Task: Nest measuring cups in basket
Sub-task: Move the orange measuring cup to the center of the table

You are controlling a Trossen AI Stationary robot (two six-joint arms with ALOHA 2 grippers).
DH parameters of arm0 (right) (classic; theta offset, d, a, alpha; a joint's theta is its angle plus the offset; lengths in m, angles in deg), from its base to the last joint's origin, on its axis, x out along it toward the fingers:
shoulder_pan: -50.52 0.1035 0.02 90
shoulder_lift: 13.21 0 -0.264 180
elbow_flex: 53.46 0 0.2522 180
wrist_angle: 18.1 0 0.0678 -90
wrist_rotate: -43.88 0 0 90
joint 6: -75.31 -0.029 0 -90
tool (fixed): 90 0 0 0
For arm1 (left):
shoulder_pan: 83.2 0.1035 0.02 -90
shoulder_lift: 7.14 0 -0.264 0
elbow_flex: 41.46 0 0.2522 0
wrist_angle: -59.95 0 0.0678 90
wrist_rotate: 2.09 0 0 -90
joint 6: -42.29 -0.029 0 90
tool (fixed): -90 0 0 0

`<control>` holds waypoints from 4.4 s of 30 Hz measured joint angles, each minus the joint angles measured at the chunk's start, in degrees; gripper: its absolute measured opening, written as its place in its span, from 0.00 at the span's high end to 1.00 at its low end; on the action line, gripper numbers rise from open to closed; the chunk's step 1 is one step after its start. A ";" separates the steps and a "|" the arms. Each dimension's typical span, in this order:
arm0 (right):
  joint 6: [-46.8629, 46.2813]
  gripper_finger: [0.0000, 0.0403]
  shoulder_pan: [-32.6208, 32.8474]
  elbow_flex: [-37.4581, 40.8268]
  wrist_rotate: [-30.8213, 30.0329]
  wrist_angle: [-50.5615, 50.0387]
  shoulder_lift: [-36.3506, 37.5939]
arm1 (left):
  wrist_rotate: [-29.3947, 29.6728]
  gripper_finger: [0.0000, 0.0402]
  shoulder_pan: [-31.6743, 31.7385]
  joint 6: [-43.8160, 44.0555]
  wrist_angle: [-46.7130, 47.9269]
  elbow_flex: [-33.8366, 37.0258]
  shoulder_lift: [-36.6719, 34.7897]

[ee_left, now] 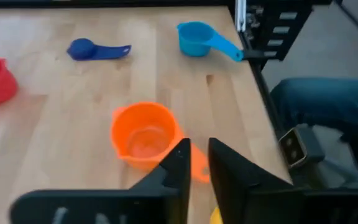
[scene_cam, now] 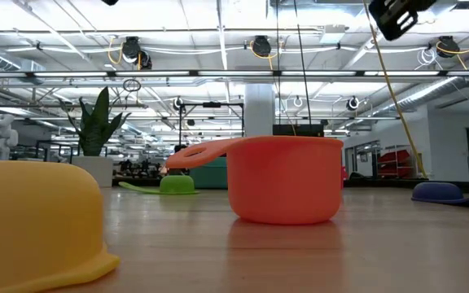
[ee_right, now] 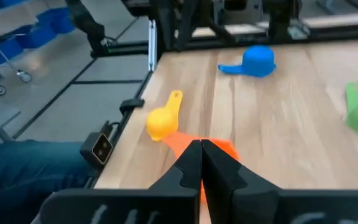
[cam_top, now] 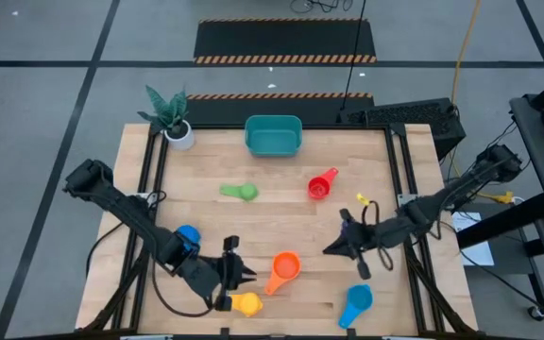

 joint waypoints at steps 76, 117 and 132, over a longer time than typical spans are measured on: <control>1.99 1.00 -0.02 1.29 0.28 -0.90 -5.77 | -26.73 0.98 15.79 7.15 -0.03 0.03 14.76; 1.81 1.00 1.46 1.29 0.33 -2.61 -5.74 | -61.98 0.90 42.15 -3.02 -6.28 19.31 4.33; 1.34 1.00 1.46 1.29 0.33 -2.60 -5.74 | -52.00 0.64 43.21 -2.80 -1.00 19.31 4.33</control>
